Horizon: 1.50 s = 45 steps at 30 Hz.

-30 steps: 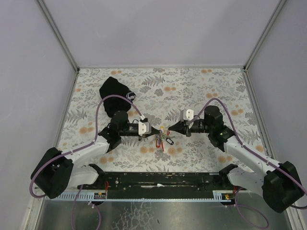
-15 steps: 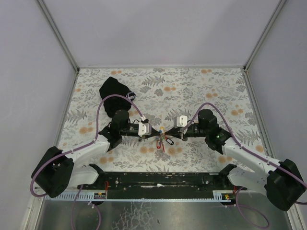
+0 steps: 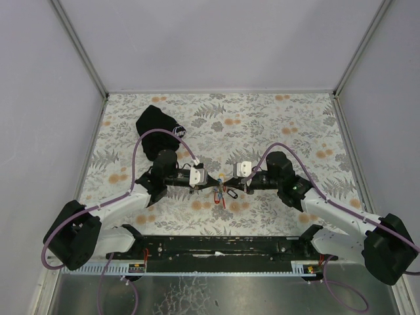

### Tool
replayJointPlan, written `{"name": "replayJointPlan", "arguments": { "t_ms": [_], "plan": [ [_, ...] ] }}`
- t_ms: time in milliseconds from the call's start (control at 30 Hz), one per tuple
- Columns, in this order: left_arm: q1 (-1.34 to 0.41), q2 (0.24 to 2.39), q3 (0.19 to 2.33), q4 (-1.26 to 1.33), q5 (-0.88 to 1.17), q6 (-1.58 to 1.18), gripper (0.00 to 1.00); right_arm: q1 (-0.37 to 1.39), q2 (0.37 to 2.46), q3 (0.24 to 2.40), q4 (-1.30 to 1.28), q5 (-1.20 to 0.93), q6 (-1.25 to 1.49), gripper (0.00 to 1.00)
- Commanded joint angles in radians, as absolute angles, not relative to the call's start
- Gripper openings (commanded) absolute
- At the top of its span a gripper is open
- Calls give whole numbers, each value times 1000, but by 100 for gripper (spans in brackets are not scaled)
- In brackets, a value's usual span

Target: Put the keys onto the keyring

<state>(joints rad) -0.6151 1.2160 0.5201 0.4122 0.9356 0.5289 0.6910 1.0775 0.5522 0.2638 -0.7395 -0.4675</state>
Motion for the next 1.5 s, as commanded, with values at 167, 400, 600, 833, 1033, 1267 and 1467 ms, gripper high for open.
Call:
{"name": "replayJointPlan", "arguments": {
  "t_ms": [167,400,600,833,1033,1267,1467],
  "plan": [
    [-611,1222,555,428,942,542,0,704,1043,569,264,-691,-492,0],
    [-611,1224,557,419,943,546,0,706,1032,571,249,-687,-498,0],
    [-611,1227,560,417,947,545,0,709,1047,576,253,-693,-500,0],
    [-611,1233,563,416,953,542,0,712,1051,581,255,-698,-503,0],
    [-611,1235,566,413,959,544,0,712,1055,584,256,-694,-502,0],
    [-611,1236,568,407,956,546,0,712,1041,576,260,-668,-502,0],
    [-611,1237,568,405,954,545,0,712,1048,580,259,-677,-502,0]
  ]
}}
